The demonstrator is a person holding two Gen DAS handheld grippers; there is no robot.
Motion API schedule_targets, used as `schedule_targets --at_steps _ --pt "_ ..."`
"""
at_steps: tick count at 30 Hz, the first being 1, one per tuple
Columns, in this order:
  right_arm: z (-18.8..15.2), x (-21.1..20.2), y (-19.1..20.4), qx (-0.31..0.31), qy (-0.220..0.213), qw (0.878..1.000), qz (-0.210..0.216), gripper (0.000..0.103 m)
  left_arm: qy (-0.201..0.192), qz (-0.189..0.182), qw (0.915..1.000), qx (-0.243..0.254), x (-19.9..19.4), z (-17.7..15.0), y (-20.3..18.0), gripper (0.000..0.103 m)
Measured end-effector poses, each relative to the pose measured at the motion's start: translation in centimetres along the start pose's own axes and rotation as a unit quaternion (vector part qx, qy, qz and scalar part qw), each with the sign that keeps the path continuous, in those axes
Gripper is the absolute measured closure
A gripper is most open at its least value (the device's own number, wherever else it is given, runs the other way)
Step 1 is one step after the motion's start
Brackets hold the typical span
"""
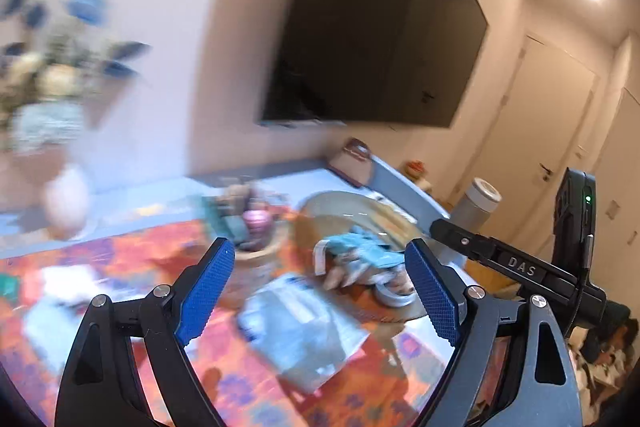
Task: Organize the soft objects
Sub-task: 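Move both open tools back over the tablecloth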
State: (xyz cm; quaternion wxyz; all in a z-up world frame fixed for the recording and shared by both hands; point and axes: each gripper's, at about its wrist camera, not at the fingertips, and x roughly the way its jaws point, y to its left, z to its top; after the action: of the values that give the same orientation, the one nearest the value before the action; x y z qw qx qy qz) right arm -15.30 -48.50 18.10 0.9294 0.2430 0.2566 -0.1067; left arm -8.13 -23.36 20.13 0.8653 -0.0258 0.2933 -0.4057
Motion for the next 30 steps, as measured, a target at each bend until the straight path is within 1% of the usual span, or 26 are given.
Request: schedule_targets --at_steps 2,3,4,6,9,10,12,14,16,17,18,19,20,21,22,23,24,25,27,28,29,30 --pt "-1.0 0.0 2.4 -0.021 0.005 1.0 0.019 0.043 -0.009 0.022 0.9997 -0.008 -3.0 -0.2 1.8 0.017" --pt "-1.7 0.1 4.3 -0.037 0.012 0.999 0.032 0.043 -0.012 0.027 0.9995 -0.009 -4.4 -0.3 2.5 0.017" --pt "-2.3 0.3 5.4 -0.048 0.018 0.998 0.04 0.043 -0.02 0.041 0.9989 -0.012 -6.5 -0.4 3.6 0.017" --pt "-4.0 1.0 8.4 -0.076 0.035 0.995 0.058 0.043 -0.034 0.079 0.9962 -0.014 -9.6 -0.5 5.0 0.017" --pt "-7.2 2.8 12.4 -0.118 0.071 0.987 0.087 0.042 -0.053 0.143 0.9882 -0.015 -14.3 -0.8 7.3 0.017" --pt "-8.5 3.6 13.6 -0.13 0.086 0.983 0.092 0.042 -0.06 0.169 0.9836 -0.019 -16.1 -1.1 8.4 0.016" --pt "-10.8 5.3 15.3 -0.15 0.11 0.978 0.1 0.042 -0.068 0.202 0.9763 -0.037 -18.7 -2.0 10.5 0.016" --pt "-13.1 7.2 16.4 -0.162 0.136 0.972 0.103 0.042 -0.068 0.225 0.9703 -0.058 -20.8 -2.8 12.4 0.016" --pt "-15.3 9.1 17.1 -0.165 0.169 0.965 0.113 0.042 -0.066 0.254 0.9632 -0.06 -23.2 -2.9 14.0 0.016" --pt "-16.1 9.9 17.4 -0.166 0.182 0.962 0.116 0.042 -0.071 0.284 0.9545 -0.058 -25.2 -2.6 14.7 0.016" --pt "-17.1 10.7 17.6 -0.168 0.194 0.959 0.119 0.042 -0.075 0.299 0.9496 -0.057 -26.2 -2.4 14.8 0.016" --pt "-17.7 11.2 17.8 -0.169 0.2 0.958 0.119 0.042 -0.083 0.317 0.943 -0.058 -27.8 -2.0 15.2 0.016" --pt "-18.2 11.8 17.8 -0.17 0.207 0.956 0.119 0.042 -0.089 0.329 0.9381 -0.061 -29.3 -1.7 15.6 0.015" --pt "-18.8 12.3 17.8 -0.17 0.214 0.954 0.12 0.042 -0.089 0.336 0.9352 -0.065 -30.3 -1.5 16.0 0.01" --pt "-19.3 12.6 17.8 -0.169 0.219 0.953 0.125 0.042 -0.088 0.35 0.9294 -0.076 -30.8 -1.6 16.6 0.004" --pt "-19.8 12.9 17.7 -0.17 0.219 0.952 0.128 0.042 -0.088 0.362 0.924 -0.087 -30.7 -2.0 17.3 0.003" --pt "-20.2 13.0 17.7 -0.175 0.214 0.953 0.127 0.042 -0.087 0.365 0.9223 -0.095 -30.2 -2.5 17.9 0.003" --pt "-20.5 13.0 17.6 -0.181 0.205 0.954 0.124 0.042 -0.081 0.358 0.9242 -0.104 -29.0 -3.4 18.6 0.003" --pt "-21.2 12.8 17.1 -0.201 0.185 0.955 0.113 0.042 -0.052 0.314 0.9402 -0.121 -24.7 -6.7 20.3 0.003" --pt "-21.4 12.8 17.0 -0.211 0.177 0.956 0.105 0.042 -0.033 0.298 0.9458 -0.125 -22.3 -8.6 20.8 0.003" --pt "-21.6 12.7 16.8 -0.218 0.169 0.956 0.096 0.041 -0.016 0.294 0.9474 -0.126 -20.1 -10.0 21.3 0.003" --pt "-21.9 12.9 16.2 -0.219 0.164 0.958 0.088 0.041 0.004 0.304 0.9442 -0.126 -17.7 -11.4 21.8 0.004"
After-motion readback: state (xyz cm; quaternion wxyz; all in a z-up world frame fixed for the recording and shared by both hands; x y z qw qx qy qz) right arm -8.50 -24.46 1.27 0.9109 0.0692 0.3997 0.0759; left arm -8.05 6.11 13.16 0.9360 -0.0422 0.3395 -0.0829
